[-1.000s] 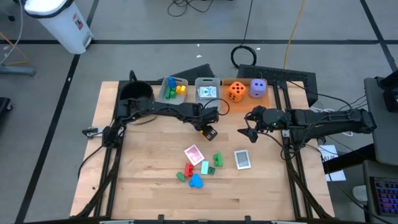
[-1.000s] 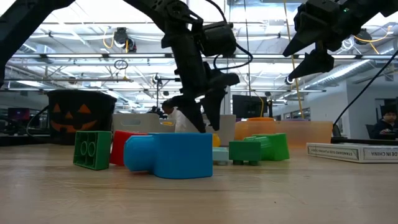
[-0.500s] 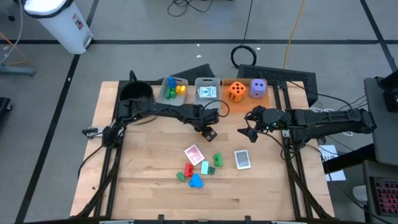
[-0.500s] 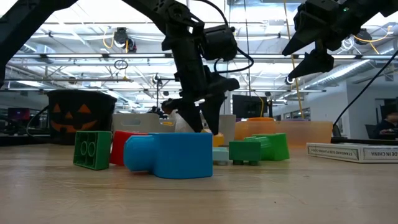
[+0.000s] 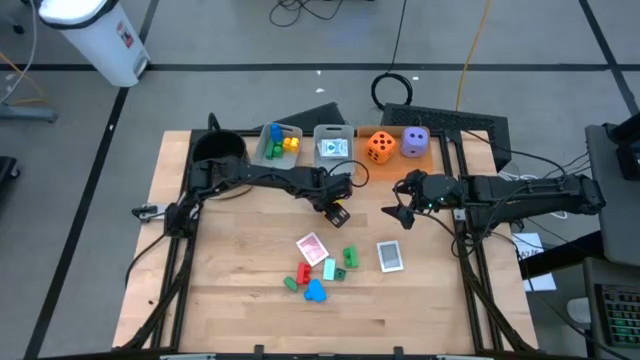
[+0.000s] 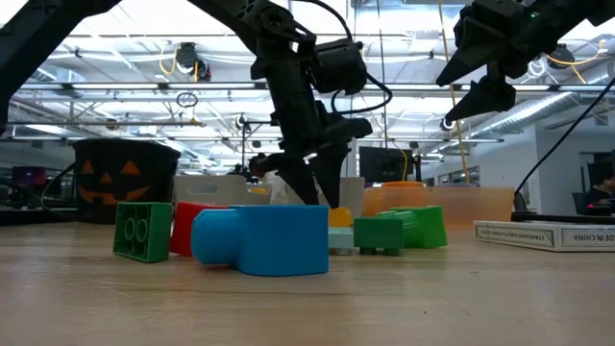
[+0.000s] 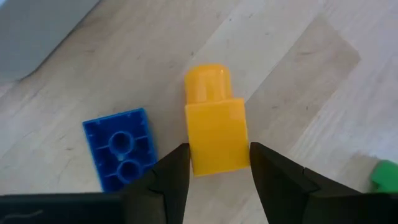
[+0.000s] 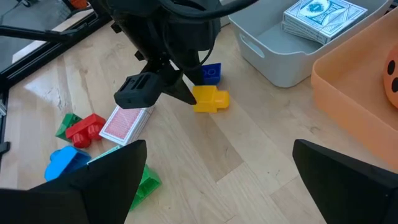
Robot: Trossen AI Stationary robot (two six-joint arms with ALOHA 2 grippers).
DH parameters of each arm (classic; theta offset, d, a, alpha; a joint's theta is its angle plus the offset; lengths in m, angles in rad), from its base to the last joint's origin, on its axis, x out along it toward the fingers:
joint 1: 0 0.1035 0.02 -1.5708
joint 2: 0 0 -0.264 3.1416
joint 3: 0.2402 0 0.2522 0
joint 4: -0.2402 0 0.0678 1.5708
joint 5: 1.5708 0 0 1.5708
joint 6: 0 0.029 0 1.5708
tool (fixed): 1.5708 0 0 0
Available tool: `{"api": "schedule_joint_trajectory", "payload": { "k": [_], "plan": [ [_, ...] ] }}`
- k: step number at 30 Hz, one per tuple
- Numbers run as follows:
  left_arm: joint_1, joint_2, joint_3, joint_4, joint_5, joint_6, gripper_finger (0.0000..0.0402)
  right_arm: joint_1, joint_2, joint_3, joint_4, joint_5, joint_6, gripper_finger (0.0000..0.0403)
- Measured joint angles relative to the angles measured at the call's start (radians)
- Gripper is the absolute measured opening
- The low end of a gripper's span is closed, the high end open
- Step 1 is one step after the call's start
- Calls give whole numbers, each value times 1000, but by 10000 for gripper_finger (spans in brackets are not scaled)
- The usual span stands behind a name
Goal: Pick & Place Toys
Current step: Put the yellow game piece into the left gray bin
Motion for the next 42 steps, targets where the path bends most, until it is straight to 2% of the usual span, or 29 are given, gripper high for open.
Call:
{"api": "schedule_joint_trajectory", "payload": {
  "k": [10, 28, 42],
  "plan": [
    [-6, 0, 0, 12, -37, 8, 155, 0, 0, 0, 0, 3, -8, 400],
    [-5, 16, 3, -22, -9, 29, 154, 0, 0, 0, -1, 1, -4, 400],
    [-7, 13, 1, -26, 131, 147, 154, 0, 0, 0, -1, 0, -4, 400]
  ]
}}
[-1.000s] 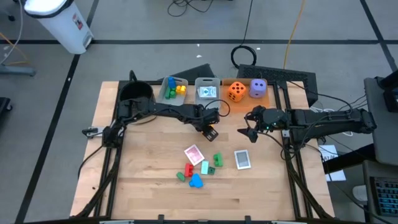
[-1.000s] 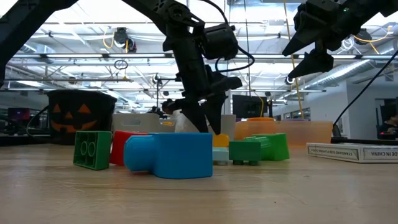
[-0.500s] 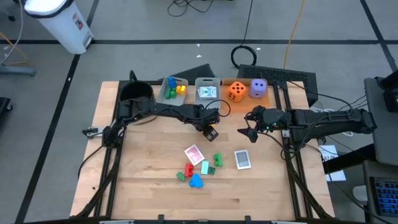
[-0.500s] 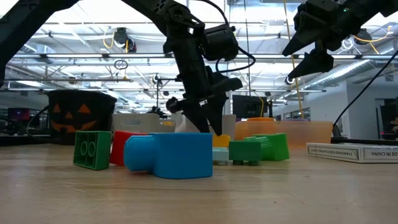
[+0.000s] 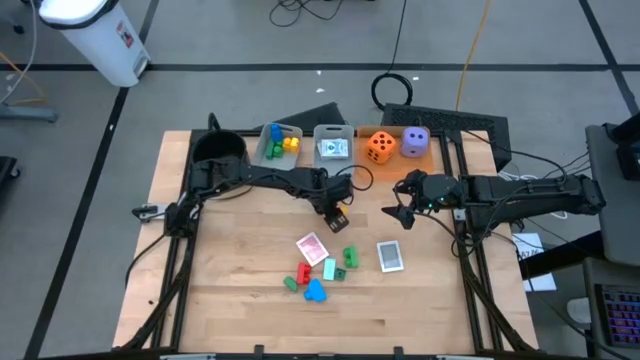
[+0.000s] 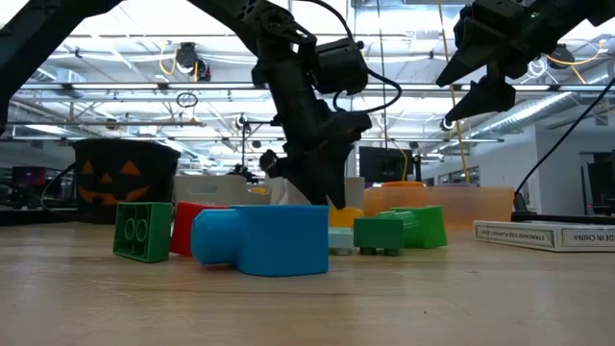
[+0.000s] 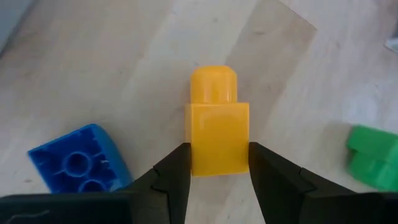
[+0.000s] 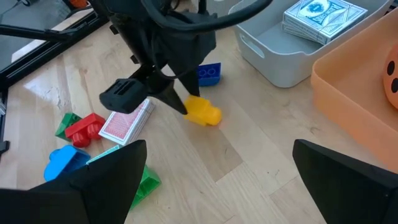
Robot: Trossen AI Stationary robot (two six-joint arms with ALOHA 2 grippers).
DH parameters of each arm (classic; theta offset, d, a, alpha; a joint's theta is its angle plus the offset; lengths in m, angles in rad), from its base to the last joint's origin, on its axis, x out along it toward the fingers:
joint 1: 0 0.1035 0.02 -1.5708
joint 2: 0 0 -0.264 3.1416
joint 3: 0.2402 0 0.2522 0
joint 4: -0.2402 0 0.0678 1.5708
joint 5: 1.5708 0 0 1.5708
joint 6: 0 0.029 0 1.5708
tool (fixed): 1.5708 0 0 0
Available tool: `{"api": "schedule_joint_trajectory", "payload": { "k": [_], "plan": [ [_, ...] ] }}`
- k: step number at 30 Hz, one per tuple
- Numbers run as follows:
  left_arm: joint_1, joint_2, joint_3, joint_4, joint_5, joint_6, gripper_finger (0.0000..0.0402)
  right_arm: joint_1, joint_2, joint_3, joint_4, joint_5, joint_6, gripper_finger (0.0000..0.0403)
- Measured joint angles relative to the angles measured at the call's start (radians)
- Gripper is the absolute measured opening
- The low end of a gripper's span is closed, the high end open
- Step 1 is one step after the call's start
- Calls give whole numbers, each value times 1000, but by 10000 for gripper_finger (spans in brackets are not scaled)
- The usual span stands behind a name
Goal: Pick & Place Toys
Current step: Put the yellow game piece into the left gray bin
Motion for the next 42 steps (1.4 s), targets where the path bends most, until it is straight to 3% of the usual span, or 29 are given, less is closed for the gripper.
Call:
{"api": "schedule_joint_trajectory", "payload": {
  "k": [25, 32, 42],
  "plan": [
    [-6, -152, -1, 38, 70, 152, 154, 0, 7, 0, 8, 0, -30, 400],
    [-4, -234, -1, 84, 126, 222, 154, 0, 80, 0, 40, -8, -77, 400],
    [-7, -279, 0, 122, 183, 219, 154, -26, 229, 0, 232, 8, -179, 400]
  ]
}}
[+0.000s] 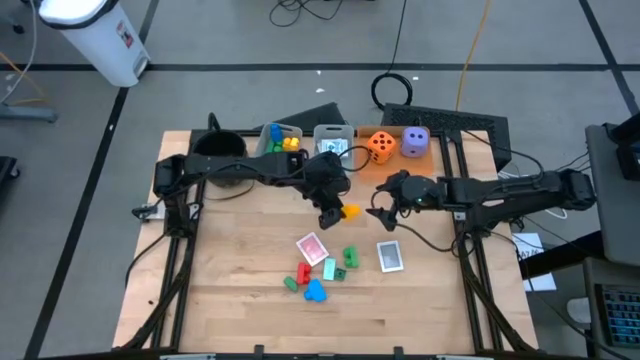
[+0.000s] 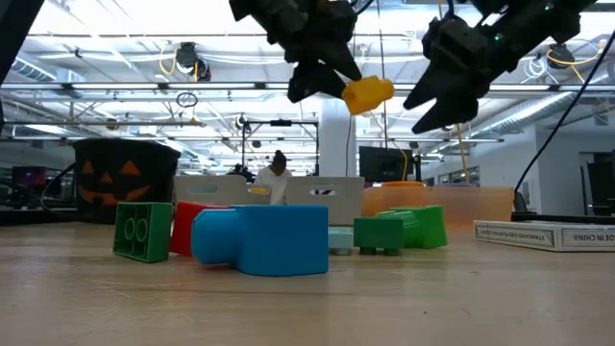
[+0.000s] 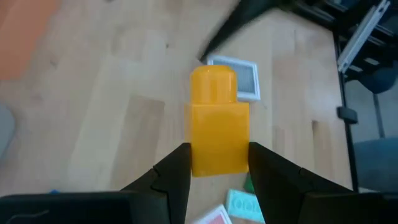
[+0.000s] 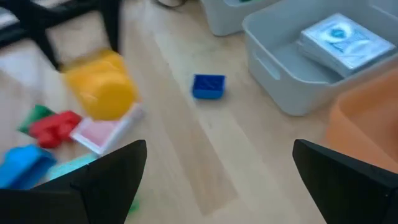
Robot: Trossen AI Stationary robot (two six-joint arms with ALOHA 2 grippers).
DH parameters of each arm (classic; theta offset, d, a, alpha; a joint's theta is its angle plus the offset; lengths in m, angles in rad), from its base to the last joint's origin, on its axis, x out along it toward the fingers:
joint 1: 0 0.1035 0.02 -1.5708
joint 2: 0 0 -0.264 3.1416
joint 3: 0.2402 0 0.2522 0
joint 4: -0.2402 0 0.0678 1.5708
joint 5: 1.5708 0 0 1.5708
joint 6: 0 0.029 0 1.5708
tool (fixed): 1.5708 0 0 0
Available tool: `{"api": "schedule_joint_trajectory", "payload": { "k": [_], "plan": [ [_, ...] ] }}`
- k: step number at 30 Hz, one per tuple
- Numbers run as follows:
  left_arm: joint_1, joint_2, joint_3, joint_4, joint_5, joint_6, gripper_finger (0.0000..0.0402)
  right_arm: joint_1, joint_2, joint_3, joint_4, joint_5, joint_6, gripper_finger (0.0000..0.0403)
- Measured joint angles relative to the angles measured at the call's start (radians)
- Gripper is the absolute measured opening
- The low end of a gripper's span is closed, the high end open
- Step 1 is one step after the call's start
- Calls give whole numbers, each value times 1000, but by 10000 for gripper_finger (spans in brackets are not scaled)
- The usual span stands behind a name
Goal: Pick & Place Toys
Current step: Put the yellow game piece into the left gray bin
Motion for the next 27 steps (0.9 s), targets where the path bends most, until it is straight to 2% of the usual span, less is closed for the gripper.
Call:
{"api": "schedule_joint_trajectory", "payload": {
  "k": [5, 18, 27],
  "plan": [
    [-1, -2, 0, 2, 42, -5, 154, -20, 41, 0, 69, 3, -59, 400],
    [2, -2, 0, -6, 42, 9, 154, -25, 35, 0, 116, -217, -77, 400],
    [2, -2, 0, 12, 43, 21, 154, -24, 43, 0, 255, -269, -57, 400]
  ]
}}
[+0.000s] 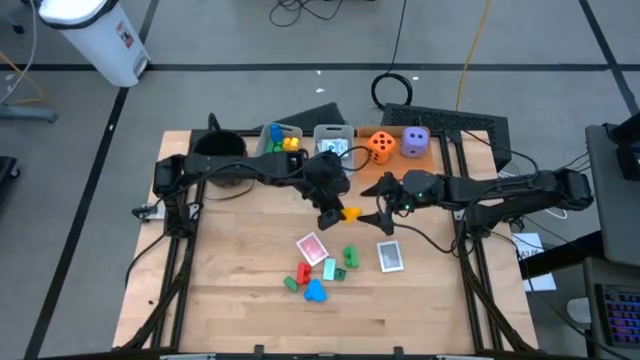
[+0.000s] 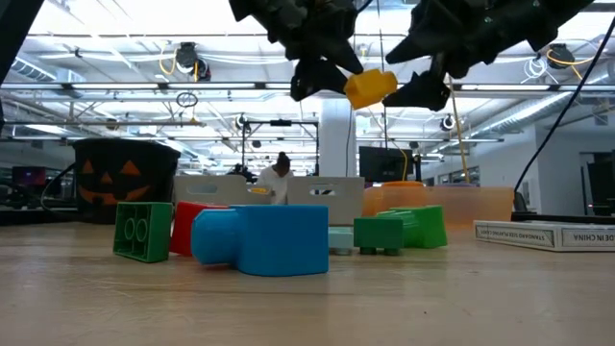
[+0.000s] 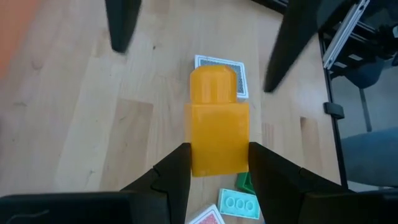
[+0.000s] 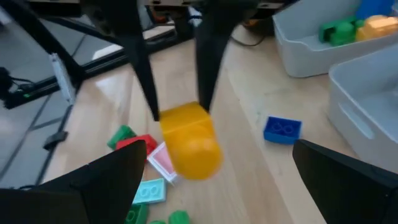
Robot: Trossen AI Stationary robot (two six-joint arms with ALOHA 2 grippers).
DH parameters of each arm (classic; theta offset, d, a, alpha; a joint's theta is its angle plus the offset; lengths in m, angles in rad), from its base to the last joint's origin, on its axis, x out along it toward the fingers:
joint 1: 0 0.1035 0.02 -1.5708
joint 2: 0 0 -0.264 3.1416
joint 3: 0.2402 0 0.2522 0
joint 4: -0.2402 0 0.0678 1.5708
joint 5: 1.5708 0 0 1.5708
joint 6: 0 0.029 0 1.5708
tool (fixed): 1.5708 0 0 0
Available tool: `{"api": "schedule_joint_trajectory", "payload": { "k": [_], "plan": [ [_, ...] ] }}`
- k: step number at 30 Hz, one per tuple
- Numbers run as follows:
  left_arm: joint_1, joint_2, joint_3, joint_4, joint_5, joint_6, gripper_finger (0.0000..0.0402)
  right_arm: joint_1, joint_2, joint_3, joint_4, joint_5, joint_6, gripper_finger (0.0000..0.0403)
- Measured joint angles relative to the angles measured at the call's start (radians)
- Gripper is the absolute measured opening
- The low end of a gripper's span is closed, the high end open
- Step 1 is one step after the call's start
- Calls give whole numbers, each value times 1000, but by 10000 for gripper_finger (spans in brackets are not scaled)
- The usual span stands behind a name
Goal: Pick & Place Toys
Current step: Put the yellow game piece into the left gray bin
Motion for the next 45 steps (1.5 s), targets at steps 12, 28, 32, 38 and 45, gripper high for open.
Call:
{"api": "schedule_joint_trajectory", "payload": {
  "k": [12, 28, 32, 38, 45],
  "plan": [
    [0, 0, 0, 52, 36, 18, 154, 1, 13, 0, 39, -43, 22, 394],
    [10, 0, 0, 146, 53, 2, 154, 5, 13, 0, 38, -60, 32, 393],
    [30, 0, 0, 148, 53, -16, 154, -11, 7, 0, 38, -60, 57, 393],
    [42, 0, 0, 207, 53, -29, 154, -15, 1, 0, 40, -61, 86, 393],
    [52, 0, 0, 278, 87, -60, 154, -15, 1, 0, 84, -60, 109, 393]
  ]
}}
